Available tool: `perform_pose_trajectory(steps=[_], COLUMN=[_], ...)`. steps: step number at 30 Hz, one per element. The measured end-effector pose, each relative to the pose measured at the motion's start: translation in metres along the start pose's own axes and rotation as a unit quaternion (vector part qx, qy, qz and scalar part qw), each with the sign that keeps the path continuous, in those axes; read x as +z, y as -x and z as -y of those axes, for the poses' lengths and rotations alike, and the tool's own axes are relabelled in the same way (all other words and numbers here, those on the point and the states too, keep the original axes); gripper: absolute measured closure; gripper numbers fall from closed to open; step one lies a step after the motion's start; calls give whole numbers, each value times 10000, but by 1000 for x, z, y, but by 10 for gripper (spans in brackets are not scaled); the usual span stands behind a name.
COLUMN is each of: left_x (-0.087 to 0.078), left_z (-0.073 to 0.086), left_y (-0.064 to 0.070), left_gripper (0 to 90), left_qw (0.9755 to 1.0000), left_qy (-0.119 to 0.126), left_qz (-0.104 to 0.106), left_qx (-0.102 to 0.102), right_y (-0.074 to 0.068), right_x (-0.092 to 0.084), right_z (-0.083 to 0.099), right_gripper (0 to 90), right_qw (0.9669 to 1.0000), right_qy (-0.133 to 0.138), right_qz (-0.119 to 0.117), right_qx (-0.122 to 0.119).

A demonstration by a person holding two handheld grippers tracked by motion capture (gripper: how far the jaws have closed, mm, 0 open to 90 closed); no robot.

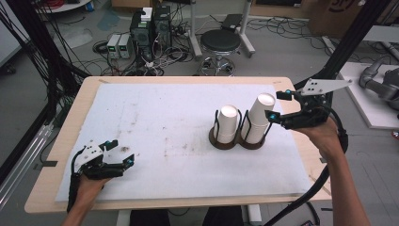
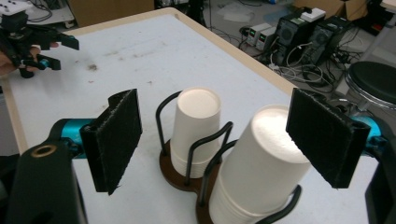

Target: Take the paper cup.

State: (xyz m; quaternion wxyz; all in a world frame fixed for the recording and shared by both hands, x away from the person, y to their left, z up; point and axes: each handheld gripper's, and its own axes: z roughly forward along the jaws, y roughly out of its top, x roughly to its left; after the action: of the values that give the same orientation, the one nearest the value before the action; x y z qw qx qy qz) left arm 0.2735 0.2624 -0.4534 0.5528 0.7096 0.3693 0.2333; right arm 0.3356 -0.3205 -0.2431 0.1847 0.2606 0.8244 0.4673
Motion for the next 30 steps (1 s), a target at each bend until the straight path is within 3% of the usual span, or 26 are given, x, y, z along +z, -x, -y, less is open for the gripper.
perform_pose_trajectory(steps=[4, 11, 14, 22, 30], left_x=[1, 1, 1, 2, 3], left_z=[0, 0, 0, -1, -1], left_y=[0, 0, 0, 0, 0], left_gripper=[104, 104, 104, 104, 104], left_qw=[10000, 10000, 10000, 9999, 9999], left_qy=[-13, -28, -36, -98, -118], left_qz=[17, 19, 20, 27, 26], left_qx=[-10, 4, 1, 15, 3], right_y=[8, 20, 25, 40, 49], right_x=[0, 8, 13, 23, 34], right_z=[-9, -21, -26, -34, -34], right_gripper=[187, 188, 188, 188, 188], right_qw=[9999, 9980, 9958, 9906, 9859], right_qy=[-125, -623, -913, -1363, -1671], right_qz=[31, 19, 36, 132, 70], right_qx=[-39, -52, -62, -4, 59])
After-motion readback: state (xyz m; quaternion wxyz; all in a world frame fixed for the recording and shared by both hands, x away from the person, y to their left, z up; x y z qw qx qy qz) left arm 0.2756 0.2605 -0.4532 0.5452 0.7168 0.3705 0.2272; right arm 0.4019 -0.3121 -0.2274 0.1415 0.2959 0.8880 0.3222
